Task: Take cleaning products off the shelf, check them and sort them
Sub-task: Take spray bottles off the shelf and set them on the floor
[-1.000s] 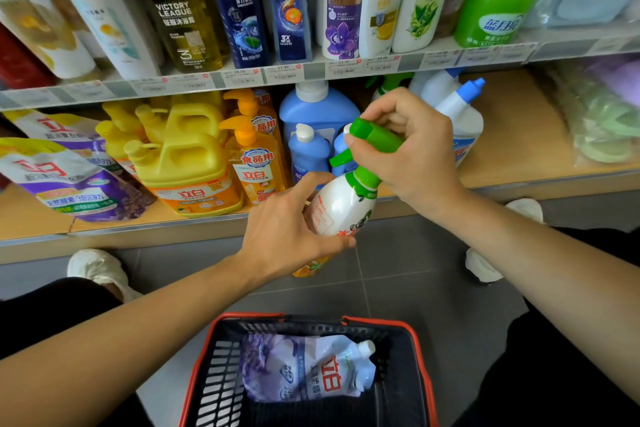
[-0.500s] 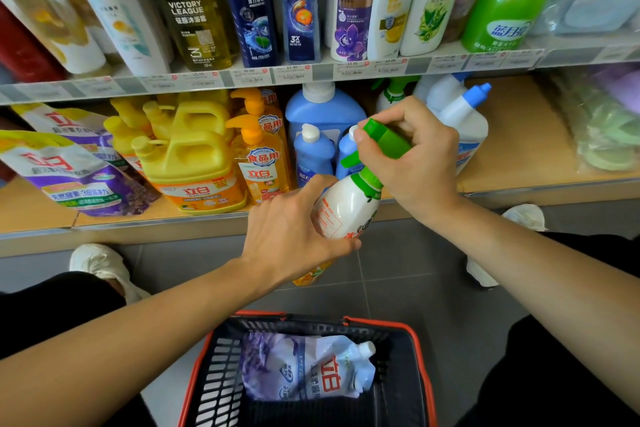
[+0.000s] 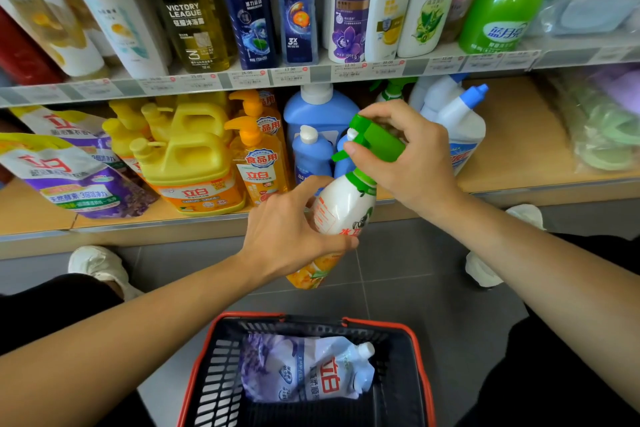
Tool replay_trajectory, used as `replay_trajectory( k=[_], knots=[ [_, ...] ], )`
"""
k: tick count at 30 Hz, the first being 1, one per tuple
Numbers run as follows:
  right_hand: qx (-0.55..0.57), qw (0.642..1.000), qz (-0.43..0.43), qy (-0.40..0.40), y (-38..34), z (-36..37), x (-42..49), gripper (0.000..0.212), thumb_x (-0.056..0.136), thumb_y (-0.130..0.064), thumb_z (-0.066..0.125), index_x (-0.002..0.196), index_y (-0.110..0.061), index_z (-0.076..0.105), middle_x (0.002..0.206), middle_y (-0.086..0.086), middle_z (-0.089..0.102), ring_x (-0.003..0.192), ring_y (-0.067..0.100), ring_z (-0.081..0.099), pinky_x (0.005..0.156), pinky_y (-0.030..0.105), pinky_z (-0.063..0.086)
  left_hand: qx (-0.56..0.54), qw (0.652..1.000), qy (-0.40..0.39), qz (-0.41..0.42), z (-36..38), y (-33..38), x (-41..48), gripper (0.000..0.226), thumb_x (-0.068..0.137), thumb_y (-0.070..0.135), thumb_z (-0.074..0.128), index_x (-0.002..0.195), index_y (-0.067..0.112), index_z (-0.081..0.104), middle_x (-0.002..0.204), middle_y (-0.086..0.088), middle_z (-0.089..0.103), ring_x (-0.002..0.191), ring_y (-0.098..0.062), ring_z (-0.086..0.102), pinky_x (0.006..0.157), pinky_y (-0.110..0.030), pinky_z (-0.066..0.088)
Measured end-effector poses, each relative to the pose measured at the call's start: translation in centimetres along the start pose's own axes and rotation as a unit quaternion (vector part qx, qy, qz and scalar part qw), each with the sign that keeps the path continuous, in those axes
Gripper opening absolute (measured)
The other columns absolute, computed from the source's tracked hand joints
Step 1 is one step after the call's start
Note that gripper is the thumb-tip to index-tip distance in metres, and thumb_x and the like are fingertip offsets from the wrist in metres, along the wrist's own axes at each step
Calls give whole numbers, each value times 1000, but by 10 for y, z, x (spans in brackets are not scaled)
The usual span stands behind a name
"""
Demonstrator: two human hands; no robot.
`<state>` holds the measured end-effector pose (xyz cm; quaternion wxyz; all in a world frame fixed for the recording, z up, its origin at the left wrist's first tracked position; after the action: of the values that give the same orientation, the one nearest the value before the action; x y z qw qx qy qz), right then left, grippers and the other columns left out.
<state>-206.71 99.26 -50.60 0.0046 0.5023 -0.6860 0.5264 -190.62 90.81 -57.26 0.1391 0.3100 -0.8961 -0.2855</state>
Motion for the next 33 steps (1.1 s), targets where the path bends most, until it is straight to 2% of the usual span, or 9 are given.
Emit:
replay_trajectory(
  k=[3, 6, 10, 13, 17, 19, 22, 29, 33],
  knots=[
    [-3, 995, 41, -91, 15, 1, 7, 46, 84, -15, 77, 127, -11, 63, 116, -2, 68, 101, 9, 65, 87, 28, 54, -141, 988, -52, -46, 3, -10, 6, 82, 49, 69, 75, 124, 44, 56, 109, 14, 72, 98, -8, 69, 82, -44, 59],
    [127, 968, 184, -118, 36, 5, 4, 59, 85, -9, 77, 138, -16, 53, 121, 2, 65, 98, 10, 67, 84, 25, 57, -283, 954, -72, -66, 3, -15, 12, 75, 52, 50, 87, 121, 32, 63, 110, 4, 75, 103, -18, 71, 88, -49, 59],
    [311, 871, 338, -173, 47, 25, -14, 29, 90, -17, 70, 119, -13, 67, 109, 3, 72, 99, 17, 69, 95, 44, 54, -399, 901, -143, -94, 4, -14, 14, 54, 68, 28, 87, 119, 27, 67, 108, -5, 78, 99, -25, 75, 78, -37, 62],
    [405, 812, 360, -216, 40, 39, -23, 24, 93, -27, 64, 114, -16, 69, 106, 1, 72, 95, 16, 66, 93, 42, 48, -457, 856, -215, -110, 9, -9, 10, 42, 78, 28, 76, 119, 23, 69, 114, -10, 76, 101, -29, 74, 81, -39, 61],
    [481, 757, 375, -234, 30, 46, -25, 41, 91, -35, 60, 126, -16, 66, 129, 12, 63, 119, 30, 56, 112, 51, 36, -520, 803, -273, -102, 12, -1, 6, 42, 74, 33, 73, 114, 21, 75, 114, -12, 74, 100, -27, 72, 84, -40, 59],
    [522, 733, 368, -234, 23, 47, -25, 36, 88, -34, 62, 119, -17, 70, 124, 8, 68, 116, 24, 62, 107, 45, 47, -530, 794, -283, -92, 13, 3, 6, 39, 74, 32, 72, 112, 22, 76, 113, -10, 75, 100, -26, 73, 83, -38, 60],
    [514, 750, 367, -199, 19, 46, -25, 32, 83, -30, 67, 111, -15, 72, 114, 6, 73, 106, 18, 68, 92, 37, 58, -498, 822, -266, -74, 14, 6, 5, 33, 76, 30, 75, 109, 27, 76, 112, -10, 76, 100, -27, 74, 79, -37, 61],
    [381, 824, 417, -48, 28, 41, -33, 30, 87, -22, 73, 106, 1, 70, 109, 21, 73, 91, 28, 71, 91, 55, 55, -435, 887, -143, -53, 16, 4, 10, 47, 73, 14, 88, 117, 21, 73, 104, -8, 79, 95, -27, 76, 78, -39, 63],
    [368, 834, 411, -26, 30, 40, -33, 26, 82, -25, 79, 97, -4, 72, 98, 13, 76, 86, 25, 73, 87, 53, 57, -385, 917, -103, -25, 13, 6, 12, 54, 72, 12, 91, 120, 21, 71, 103, -1, 79, 94, -21, 77, 79, -37, 63]
  ],
)
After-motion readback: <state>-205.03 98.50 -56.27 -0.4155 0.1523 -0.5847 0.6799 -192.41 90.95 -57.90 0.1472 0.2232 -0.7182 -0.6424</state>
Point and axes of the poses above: each hand's wrist, its own x-axis towards the middle knuckle, its own z-axis out of the palm, y = z × x, the point moved 6 cm from there along x, towards the middle knuckle
